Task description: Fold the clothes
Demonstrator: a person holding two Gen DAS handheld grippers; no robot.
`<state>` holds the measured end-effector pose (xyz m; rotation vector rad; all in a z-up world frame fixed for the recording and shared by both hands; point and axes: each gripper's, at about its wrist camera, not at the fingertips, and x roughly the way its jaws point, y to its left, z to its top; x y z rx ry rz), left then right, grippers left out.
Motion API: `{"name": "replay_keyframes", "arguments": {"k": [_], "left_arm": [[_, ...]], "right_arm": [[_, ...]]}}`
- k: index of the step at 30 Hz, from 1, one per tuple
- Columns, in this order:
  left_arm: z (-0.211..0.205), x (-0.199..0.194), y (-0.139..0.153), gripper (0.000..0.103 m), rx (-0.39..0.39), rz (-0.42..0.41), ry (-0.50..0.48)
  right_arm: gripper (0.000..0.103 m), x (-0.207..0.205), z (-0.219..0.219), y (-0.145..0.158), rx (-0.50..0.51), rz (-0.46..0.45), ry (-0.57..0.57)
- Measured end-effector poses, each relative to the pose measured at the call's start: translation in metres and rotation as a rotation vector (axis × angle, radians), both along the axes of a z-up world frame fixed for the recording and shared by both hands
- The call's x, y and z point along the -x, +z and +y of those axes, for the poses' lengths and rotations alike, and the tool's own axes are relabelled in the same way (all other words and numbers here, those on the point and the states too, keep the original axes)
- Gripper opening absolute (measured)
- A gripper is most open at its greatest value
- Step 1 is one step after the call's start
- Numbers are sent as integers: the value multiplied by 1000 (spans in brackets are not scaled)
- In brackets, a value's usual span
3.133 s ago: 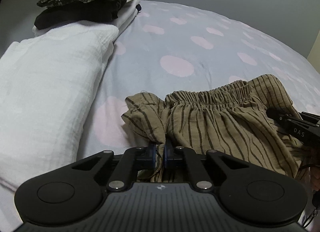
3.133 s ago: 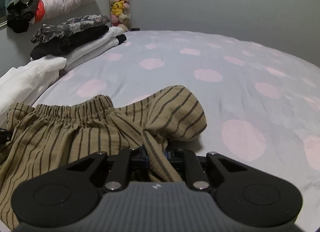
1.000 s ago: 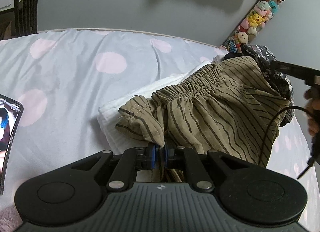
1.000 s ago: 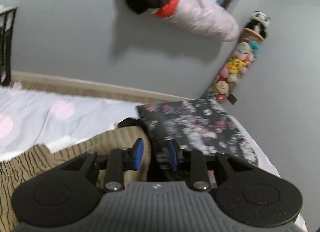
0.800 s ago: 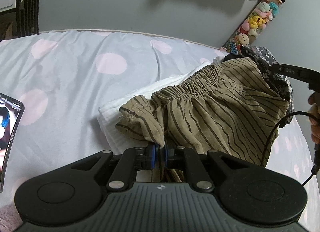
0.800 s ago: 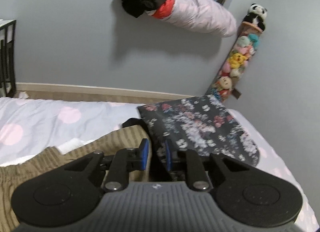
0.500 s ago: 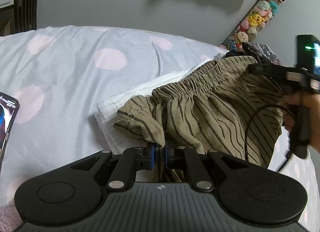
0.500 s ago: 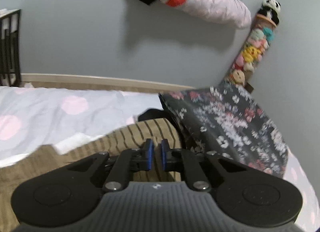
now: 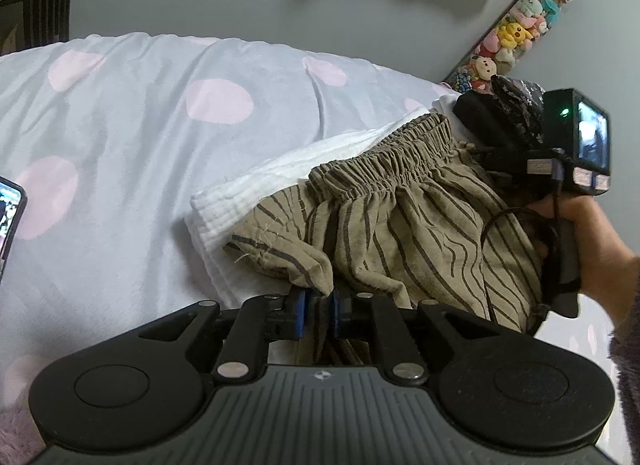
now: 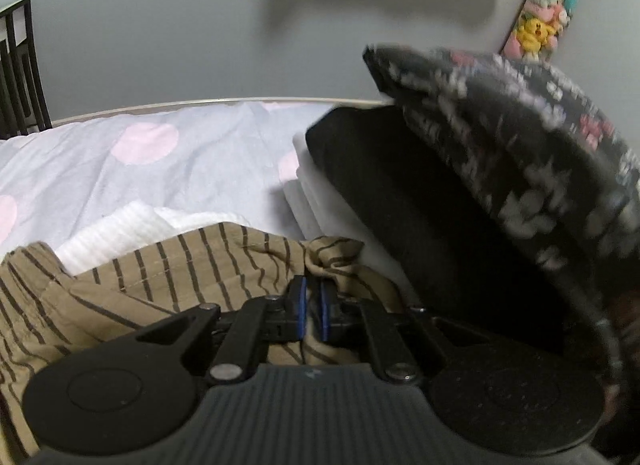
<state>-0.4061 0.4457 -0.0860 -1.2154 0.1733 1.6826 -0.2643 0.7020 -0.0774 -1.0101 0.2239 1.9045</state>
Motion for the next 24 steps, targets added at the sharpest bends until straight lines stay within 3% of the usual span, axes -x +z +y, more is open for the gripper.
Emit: {"name": "replay_keyframes", "arguments": {"k": [3,5,7,13,18,24], "left_arm": [[-3,-1,8,27,6,20,22],[-7,-1,14,34,8,36,41],[-13,-2,22,35,-2,51,61],[-41,-8,54,38,-78,113,102],[-57,-10,69,38,-125,136,98],[-54,-34,71,38,-142,140,7]], "right_arm": [[11,0,-16,21,-73,-20,20],[17,-3,-30,40,-125,-14,16],[23,-7,-46,60,-172,3,16],[23,-33,-104,102,-238,46,5],[23,-65,-139,107,-237,58,-36],[23,-108,-160,85,-173,153,-111]]}}
